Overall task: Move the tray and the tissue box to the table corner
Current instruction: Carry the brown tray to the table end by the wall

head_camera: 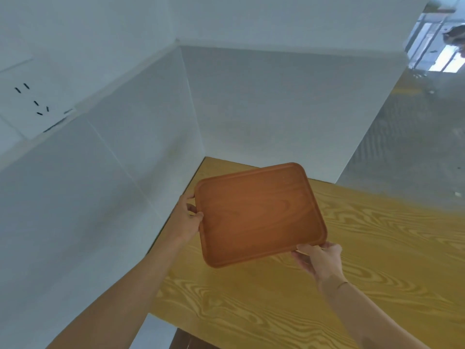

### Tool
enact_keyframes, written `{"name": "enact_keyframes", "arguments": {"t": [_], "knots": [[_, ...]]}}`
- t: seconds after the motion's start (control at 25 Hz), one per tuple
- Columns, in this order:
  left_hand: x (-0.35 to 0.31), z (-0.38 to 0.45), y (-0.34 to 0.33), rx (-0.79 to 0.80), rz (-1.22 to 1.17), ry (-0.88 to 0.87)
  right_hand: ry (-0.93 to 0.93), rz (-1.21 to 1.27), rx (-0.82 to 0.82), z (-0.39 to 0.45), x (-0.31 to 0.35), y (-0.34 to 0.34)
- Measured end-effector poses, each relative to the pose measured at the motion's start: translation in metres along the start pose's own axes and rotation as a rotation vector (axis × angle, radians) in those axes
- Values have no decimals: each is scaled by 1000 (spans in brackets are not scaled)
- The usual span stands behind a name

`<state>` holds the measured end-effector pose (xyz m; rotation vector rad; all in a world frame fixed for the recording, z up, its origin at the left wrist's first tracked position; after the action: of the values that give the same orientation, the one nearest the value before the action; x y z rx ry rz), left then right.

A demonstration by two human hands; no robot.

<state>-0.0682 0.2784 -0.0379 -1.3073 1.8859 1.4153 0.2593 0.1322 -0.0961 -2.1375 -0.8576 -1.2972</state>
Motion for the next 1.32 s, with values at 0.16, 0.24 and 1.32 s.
{"name": "enact_keyframes", "arguments": {"t": [0.16, 0.24, 1.32], "knots": [[-14, 30, -32, 94, 75, 7, -37, -15, -83, 12, -3, 9], [-21, 46, -49, 141, 126, -7, -50, -27, -133, 16, -8, 15], [-24, 210, -269, 375, 552, -184, -234, -199, -465, 124, -88, 61]]}}
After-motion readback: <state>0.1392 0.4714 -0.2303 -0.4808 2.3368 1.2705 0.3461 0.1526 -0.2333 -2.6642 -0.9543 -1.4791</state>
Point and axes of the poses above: each hand's wrist, its own z-axis towards the middle knuckle, its own y-axis out of the back of the hand, x = y × z, the point moved 6 cm from there along z, towards the middle knuckle, and after that the axes turned 13 degrees about y, right-handed, at the moved point
